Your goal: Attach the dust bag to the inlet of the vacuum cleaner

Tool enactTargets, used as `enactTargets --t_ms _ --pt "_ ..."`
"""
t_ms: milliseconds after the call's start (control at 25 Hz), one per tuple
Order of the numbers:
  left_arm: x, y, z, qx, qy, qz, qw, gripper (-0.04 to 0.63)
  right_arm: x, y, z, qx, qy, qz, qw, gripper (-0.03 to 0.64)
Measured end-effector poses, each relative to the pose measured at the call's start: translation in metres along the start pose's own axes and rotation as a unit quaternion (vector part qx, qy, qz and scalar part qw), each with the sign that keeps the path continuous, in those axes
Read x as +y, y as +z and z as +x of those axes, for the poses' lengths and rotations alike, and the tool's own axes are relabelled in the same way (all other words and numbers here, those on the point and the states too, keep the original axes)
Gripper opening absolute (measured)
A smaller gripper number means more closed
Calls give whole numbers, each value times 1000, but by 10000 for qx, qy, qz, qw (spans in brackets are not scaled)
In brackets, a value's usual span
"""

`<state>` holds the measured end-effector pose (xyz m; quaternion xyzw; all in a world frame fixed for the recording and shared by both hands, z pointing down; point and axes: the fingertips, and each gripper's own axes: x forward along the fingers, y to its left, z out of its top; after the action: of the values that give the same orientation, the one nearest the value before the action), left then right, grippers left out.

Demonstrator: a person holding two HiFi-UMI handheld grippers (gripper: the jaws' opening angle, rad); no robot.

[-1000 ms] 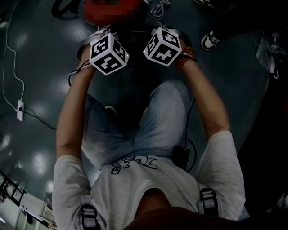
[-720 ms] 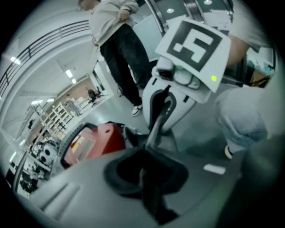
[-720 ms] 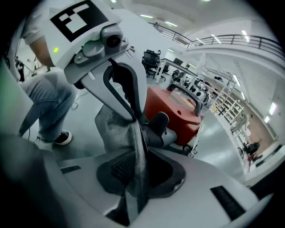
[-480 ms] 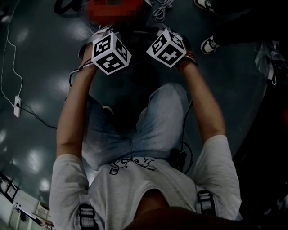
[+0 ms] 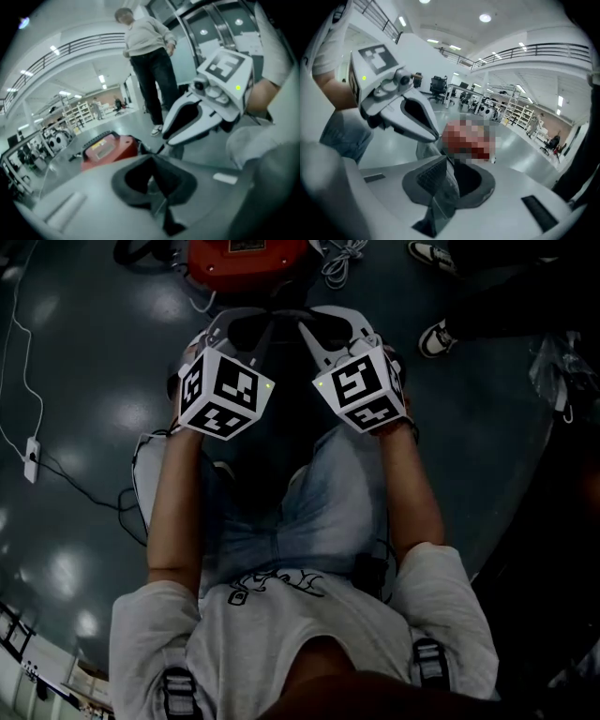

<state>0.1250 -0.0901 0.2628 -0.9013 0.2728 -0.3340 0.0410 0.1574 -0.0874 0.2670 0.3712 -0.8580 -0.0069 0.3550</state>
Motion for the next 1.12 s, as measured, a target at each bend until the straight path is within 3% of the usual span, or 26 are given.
enactTargets --t_ms 160,280,480,1120 --pt "3 -3 3 -285 80 -598 9978 5 7 16 7 -718 -36 1064 9917 52" --pt "2 -13 7 -285 112 -825 9961 5 14 8 27 -832 -144 1413 9864 43" --pt "0 -28 8 -391 388 -1271 9904 5 21 1 30 -1139 -277 1715 9782 12" --pt "17 -40 14 -529 310 -1557 9859 5 24 20 43 -1361 -325 1897 9718 12"
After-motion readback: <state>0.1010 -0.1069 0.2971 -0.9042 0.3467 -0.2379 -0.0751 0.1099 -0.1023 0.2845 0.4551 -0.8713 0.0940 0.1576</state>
